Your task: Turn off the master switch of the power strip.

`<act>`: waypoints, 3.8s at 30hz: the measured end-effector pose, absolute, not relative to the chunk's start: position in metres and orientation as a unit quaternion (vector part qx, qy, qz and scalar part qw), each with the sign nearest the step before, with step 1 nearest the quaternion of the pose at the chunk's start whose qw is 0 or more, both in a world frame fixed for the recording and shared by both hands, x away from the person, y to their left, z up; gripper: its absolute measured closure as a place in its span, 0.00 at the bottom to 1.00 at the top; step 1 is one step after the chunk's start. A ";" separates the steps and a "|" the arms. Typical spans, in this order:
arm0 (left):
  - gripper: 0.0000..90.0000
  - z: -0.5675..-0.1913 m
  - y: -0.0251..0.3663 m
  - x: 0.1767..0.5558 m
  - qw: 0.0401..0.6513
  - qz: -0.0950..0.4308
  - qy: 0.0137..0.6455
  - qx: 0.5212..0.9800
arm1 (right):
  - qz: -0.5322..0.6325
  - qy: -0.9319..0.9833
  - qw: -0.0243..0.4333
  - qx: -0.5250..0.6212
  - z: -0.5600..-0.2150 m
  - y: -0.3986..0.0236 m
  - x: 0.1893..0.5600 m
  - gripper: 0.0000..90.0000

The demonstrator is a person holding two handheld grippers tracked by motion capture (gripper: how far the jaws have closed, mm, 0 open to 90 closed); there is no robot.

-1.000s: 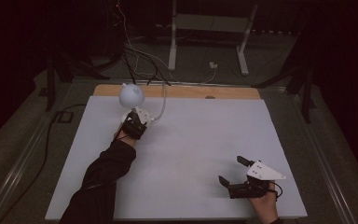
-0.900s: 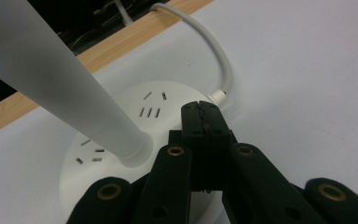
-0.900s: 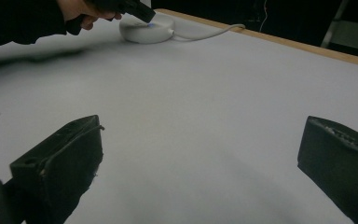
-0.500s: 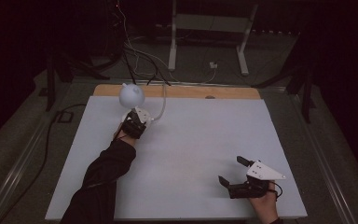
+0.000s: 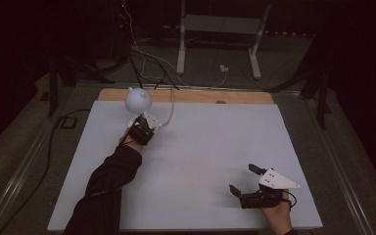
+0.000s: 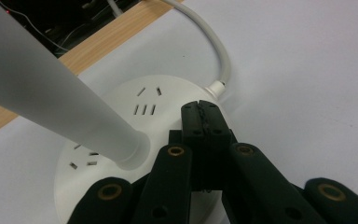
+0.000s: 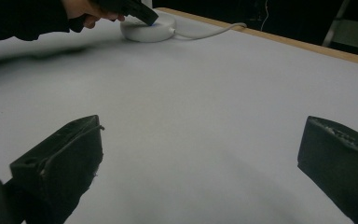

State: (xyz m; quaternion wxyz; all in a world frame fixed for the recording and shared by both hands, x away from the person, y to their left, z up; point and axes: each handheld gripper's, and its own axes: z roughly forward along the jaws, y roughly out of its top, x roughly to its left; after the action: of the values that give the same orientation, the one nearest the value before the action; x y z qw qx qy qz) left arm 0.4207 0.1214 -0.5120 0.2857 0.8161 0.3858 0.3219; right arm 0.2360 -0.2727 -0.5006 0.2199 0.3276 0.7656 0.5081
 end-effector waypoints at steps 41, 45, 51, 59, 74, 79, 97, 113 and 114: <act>1.00 -0.506 0.120 0.430 0.250 0.310 0.368 0.840 | 0.506 0.769 0.218 0.325 -0.501 -0.271 0.236 0.00; 1.00 -0.505 0.120 0.428 0.264 0.316 0.364 0.836 | 0.505 0.769 0.218 0.326 -0.502 -0.272 0.237 0.00; 1.00 -0.499 0.119 0.424 0.284 0.326 0.361 0.826 | 0.506 0.768 0.217 0.327 -0.502 -0.272 0.237 0.00; 0.97 -0.485 0.121 0.419 0.317 0.283 0.380 0.821 | 0.507 0.767 0.219 0.327 -0.501 -0.273 0.236 0.00; 0.33 -0.471 0.121 0.402 0.356 0.194 0.378 0.832 | 0.507 0.766 0.222 0.326 -0.500 -0.273 0.236 0.00; 0.09 -0.468 0.130 0.400 0.375 0.147 0.383 0.831 | 0.506 0.767 0.222 0.327 -0.500 -0.273 0.237 0.00; 0.00 -0.457 0.154 0.377 0.396 0.097 0.344 0.846 | 0.505 0.768 0.221 0.326 -0.500 -0.272 0.237 0.00; 0.00 -0.460 0.186 0.340 0.403 0.098 0.349 0.840 | 0.502 0.769 0.220 0.328 -0.501 -0.270 0.237 0.00; 0.00 -0.460 0.188 0.337 0.404 0.099 0.349 0.840 | 0.502 0.770 0.220 0.327 -0.501 -0.270 0.237 0.00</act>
State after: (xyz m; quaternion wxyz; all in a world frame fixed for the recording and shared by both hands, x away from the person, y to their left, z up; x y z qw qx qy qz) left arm 0.3368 0.1877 -0.4604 0.4043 0.8395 0.3494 0.0987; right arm 0.2374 -0.2705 -0.5012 0.2202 0.3271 0.7698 0.5019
